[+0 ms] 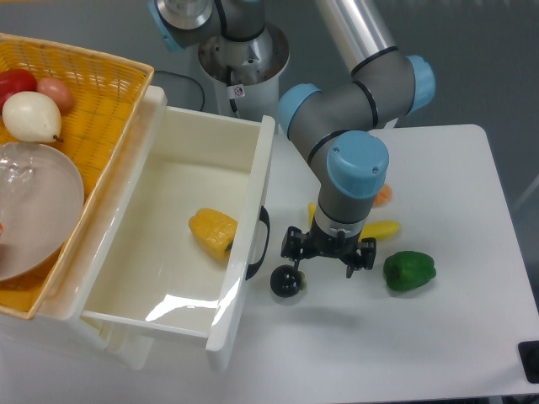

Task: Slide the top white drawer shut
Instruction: 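Lower the gripper beside the drawer's outer face near its handle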

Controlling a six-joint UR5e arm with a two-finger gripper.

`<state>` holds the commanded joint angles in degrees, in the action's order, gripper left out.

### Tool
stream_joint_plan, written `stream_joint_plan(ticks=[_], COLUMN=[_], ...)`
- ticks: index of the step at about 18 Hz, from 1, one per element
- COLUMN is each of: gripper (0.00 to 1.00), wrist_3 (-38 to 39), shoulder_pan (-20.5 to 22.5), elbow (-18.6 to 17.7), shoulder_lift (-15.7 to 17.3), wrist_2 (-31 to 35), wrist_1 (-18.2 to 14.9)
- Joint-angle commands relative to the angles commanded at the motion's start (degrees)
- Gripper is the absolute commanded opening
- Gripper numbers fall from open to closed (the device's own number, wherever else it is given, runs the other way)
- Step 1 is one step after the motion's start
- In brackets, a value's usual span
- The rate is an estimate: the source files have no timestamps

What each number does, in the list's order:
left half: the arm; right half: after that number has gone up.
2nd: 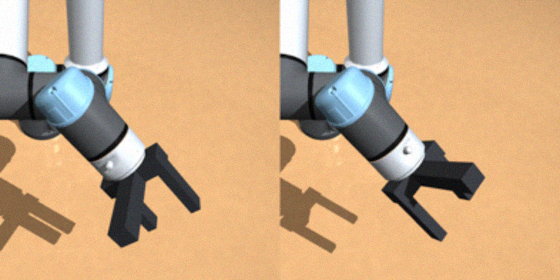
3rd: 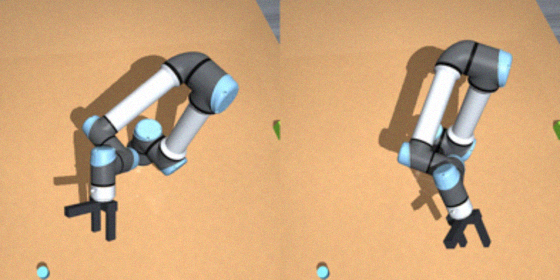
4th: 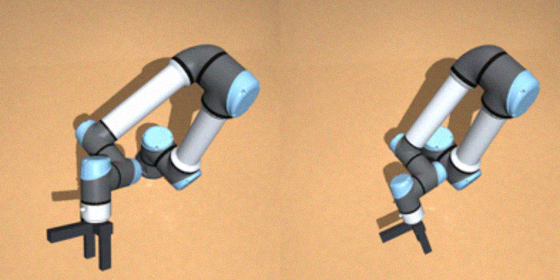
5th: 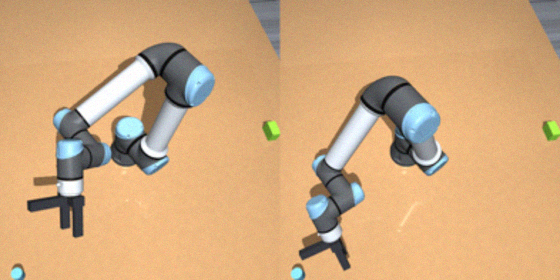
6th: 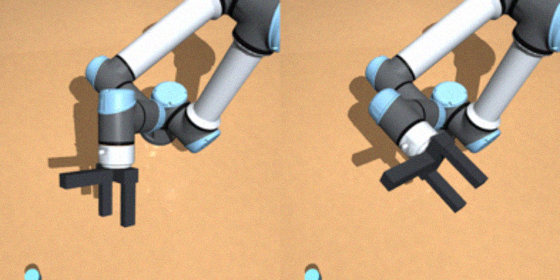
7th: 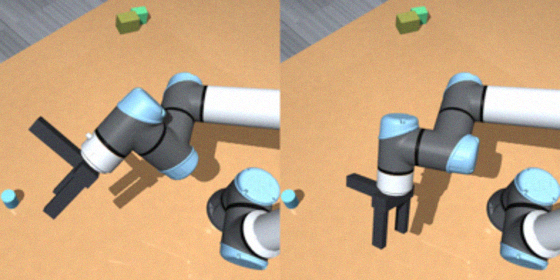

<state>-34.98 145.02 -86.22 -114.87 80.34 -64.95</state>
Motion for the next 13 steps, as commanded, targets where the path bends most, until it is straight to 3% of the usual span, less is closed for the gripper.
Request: stream_joint_plan(ticks=[13], gripper=[1.00], wrist_3=[0.00], shoulder_pan=[-1.14], elbow=[-0.44], shoulder_lift=[0.35], wrist_2=[-0.71], wrist_1=[-0.35])
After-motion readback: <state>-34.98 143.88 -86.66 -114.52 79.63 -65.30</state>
